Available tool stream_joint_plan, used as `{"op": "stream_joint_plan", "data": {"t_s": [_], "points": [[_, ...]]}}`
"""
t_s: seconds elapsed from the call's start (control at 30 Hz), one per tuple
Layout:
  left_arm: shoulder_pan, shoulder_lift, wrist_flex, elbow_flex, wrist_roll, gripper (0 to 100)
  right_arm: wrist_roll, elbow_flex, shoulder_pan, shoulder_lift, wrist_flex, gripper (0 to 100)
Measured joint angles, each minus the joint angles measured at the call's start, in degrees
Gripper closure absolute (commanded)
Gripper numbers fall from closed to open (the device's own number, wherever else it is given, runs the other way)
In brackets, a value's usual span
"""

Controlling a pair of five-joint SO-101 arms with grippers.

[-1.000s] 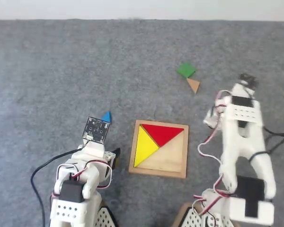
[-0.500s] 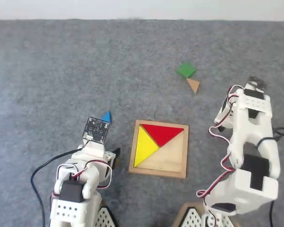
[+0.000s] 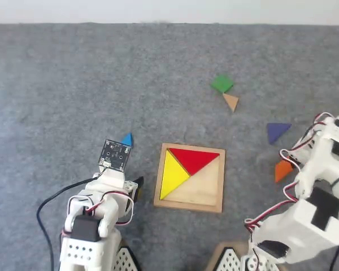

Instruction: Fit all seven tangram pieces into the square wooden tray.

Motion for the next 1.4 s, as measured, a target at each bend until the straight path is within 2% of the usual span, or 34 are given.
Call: {"op": "stream_joint_plan", "data": {"t_s": [0.1,0.17,0.43,0.8,0.97,1.13,1.4], "points": [[0.0,0.0,0.0,0.0,0.0,79,-0.2,0.0,-0.1,0.8,0.0,83.3],[0.0,0.0,0.0,0.0,0.0,79,-2.8,0.0,-1.3,0.8,0.0,83.3],[-0.1,0.0,0.0,0.0,0.0,79,-12.2,-2.9,-13.4,-2.9,7.0,83.5],[-0.1,0.0,0.0,0.0,0.0,79,-12.9,1.8,-13.1,-7.2,0.6,83.5],[0.0,0.0,0.0,0.0,0.0,79,-9.7,1.9,-9.0,-6.1,-0.6,83.3],[-0.1,0.0,0.0,0.0,0.0,79,-5.4,1.9,-4.0,1.3,-4.9,83.2],[-0.1,0.0,0.0,0.0,0.0,79,-3.3,1.7,-4.1,2.6,-5.8,83.2]]}}
